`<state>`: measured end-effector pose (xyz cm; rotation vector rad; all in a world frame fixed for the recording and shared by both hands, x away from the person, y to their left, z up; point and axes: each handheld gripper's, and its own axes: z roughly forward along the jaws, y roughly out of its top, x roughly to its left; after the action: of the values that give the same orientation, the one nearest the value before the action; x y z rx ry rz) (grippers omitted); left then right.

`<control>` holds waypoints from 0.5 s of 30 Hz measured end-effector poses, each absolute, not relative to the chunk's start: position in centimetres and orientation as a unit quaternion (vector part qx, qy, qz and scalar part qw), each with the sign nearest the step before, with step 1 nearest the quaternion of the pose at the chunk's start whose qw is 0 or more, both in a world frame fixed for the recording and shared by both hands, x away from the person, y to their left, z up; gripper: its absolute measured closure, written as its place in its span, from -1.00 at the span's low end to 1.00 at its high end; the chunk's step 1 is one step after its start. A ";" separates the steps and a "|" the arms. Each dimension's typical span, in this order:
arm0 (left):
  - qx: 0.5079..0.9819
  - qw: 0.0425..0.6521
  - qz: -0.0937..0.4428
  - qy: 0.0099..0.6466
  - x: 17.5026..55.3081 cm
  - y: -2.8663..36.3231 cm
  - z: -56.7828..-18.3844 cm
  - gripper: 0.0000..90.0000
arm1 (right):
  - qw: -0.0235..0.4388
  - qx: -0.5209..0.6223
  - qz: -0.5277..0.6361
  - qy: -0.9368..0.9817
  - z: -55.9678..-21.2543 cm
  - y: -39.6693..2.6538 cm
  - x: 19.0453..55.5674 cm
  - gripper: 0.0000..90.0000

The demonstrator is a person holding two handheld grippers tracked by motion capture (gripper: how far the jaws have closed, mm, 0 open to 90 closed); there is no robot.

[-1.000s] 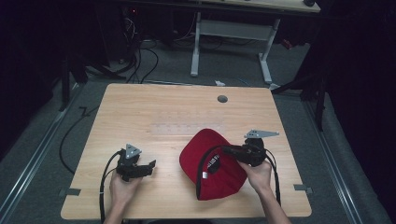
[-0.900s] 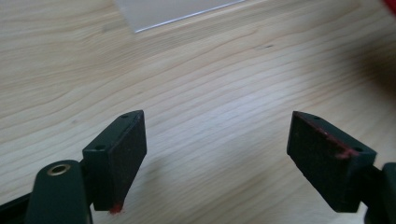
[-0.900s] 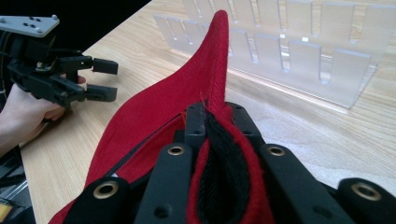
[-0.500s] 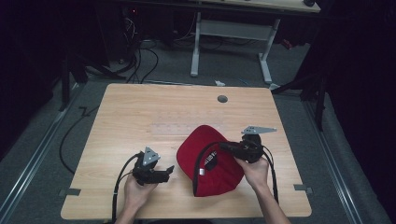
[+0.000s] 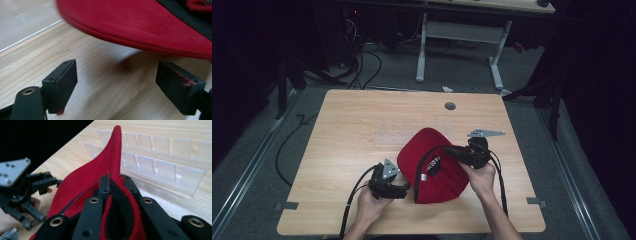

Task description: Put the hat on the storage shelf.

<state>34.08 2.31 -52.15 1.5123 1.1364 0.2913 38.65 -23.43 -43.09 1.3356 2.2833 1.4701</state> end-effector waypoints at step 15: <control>0.642 0.584 0.162 0.469 32.9 2.2 -51.2 -0.67 | 0.084 0.453 0.455 0.762 -43.3 -22.2 38.9 0.79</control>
<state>32.90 2.24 -51.16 1.4978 1.0943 0.3781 38.92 -22.20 -43.30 1.3506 2.2750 1.3573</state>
